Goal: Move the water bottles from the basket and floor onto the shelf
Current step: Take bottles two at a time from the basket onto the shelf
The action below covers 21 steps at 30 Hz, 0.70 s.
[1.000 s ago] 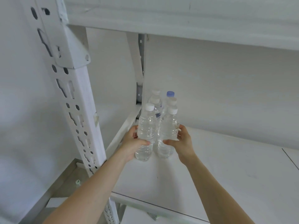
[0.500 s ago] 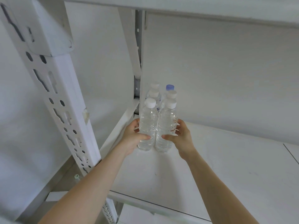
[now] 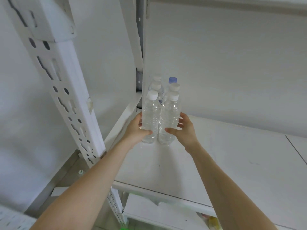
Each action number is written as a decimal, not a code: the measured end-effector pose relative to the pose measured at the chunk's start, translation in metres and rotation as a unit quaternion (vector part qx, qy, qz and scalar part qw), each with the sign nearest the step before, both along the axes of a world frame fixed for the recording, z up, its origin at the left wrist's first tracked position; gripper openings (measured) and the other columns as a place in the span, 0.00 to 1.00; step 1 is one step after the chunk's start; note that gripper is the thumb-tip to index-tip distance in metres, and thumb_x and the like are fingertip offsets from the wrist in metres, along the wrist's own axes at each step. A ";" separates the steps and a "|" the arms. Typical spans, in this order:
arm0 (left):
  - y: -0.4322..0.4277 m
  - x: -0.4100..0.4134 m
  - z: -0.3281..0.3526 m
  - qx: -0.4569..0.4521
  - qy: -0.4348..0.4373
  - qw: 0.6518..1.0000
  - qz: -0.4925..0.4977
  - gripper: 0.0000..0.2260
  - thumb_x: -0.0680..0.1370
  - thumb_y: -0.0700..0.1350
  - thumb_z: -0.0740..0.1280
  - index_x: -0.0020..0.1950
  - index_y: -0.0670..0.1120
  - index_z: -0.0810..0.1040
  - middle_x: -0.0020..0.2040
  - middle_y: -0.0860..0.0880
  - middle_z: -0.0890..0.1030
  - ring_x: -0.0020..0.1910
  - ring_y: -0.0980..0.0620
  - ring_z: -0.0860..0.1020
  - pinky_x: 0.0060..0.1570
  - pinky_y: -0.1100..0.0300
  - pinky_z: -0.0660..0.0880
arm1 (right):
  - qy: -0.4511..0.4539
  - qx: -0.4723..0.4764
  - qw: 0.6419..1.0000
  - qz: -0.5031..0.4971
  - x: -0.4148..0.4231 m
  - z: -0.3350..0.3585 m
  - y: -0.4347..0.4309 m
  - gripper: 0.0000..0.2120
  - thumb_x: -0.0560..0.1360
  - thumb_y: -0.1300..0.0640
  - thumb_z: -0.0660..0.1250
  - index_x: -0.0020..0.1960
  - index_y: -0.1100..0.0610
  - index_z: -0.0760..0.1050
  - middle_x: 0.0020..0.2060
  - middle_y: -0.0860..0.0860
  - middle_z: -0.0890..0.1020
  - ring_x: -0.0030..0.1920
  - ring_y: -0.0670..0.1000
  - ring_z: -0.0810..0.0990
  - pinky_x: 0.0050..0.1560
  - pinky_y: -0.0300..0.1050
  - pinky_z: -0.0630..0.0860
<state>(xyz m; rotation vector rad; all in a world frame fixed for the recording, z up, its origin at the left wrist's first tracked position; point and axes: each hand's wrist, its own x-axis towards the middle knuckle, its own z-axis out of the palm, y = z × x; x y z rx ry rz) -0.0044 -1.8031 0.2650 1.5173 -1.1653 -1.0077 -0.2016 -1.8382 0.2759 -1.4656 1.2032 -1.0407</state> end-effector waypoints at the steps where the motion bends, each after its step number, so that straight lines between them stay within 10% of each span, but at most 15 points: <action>1: 0.004 0.000 0.002 0.001 -0.032 0.999 -0.002 0.37 0.66 0.37 0.74 0.73 0.56 0.67 0.64 0.54 0.77 0.65 0.53 0.74 0.65 0.52 0.72 | 0.020 -0.012 1.000 -0.007 -0.001 0.000 0.004 0.33 0.67 0.62 0.78 0.68 0.49 0.69 0.59 0.48 0.78 0.57 0.49 0.78 0.51 0.41 0.76; 8: 0.054 -0.007 -0.022 -0.025 -0.348 0.937 0.003 0.36 0.76 0.45 0.68 0.80 0.48 0.54 0.75 0.41 0.64 0.74 0.42 0.61 0.72 0.51 0.60 | 0.361 -0.184 0.910 -0.087 -0.013 -0.019 0.061 0.33 0.72 0.45 0.66 0.73 0.54 0.65 0.65 0.53 0.75 0.62 0.57 0.75 0.60 0.57 0.69; 21: 0.211 -0.043 -0.099 -0.065 -0.552 0.831 0.008 0.27 0.77 0.53 0.66 0.75 0.48 0.66 0.76 0.40 0.65 0.75 0.39 0.63 0.68 0.35 0.61 | 0.529 -0.199 0.824 -0.045 -0.056 -0.095 0.200 0.32 0.74 0.41 0.55 0.73 0.56 0.66 0.71 0.59 0.70 0.70 0.61 0.68 0.67 0.68 0.63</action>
